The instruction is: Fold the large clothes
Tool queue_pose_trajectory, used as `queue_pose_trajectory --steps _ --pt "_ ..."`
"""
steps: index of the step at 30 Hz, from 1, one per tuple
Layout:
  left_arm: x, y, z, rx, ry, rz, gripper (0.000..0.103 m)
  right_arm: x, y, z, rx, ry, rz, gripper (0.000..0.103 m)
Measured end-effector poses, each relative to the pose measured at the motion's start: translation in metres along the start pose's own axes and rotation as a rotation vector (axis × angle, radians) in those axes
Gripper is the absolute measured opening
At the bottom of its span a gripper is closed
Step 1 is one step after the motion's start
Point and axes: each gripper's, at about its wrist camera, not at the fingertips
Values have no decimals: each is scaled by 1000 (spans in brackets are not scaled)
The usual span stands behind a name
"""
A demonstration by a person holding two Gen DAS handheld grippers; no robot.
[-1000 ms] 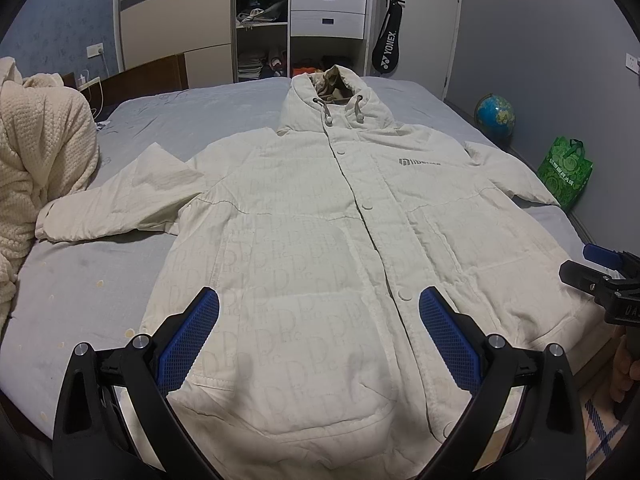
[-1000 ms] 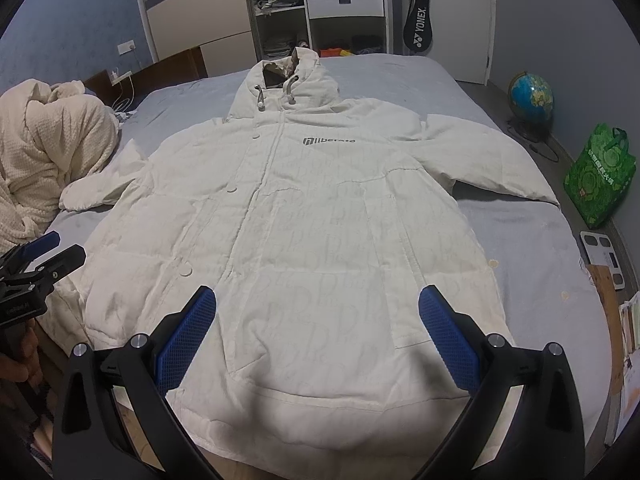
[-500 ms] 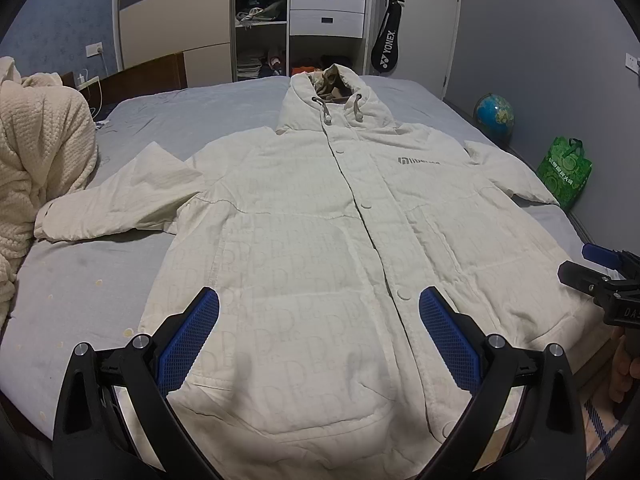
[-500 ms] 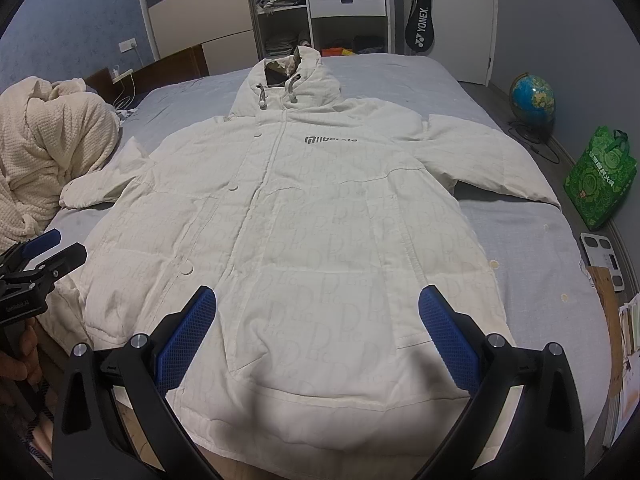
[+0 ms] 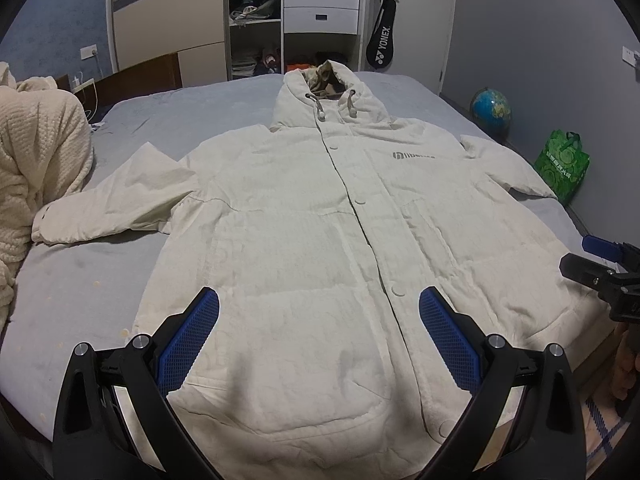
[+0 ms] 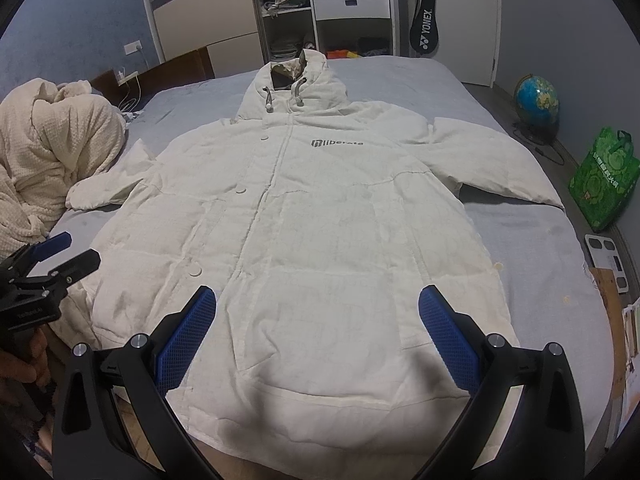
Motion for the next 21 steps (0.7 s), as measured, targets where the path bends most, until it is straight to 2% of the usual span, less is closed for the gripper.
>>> queue_pose_trajectory --steps 17,21 --pt "6 -10 16 10 53 29 97 -2 -6 0 -30 0 32 97" --pt "7 -12 19 11 62 35 97 -3 -19 -2 -80 -3 92 97"
Point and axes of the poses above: each gripper's, at about its wrist camera, not at the fingertips, and z roughly the way its jaws point, y to its left, x to its underside, and after that the axes turned 9 degrees about -z, right-handed
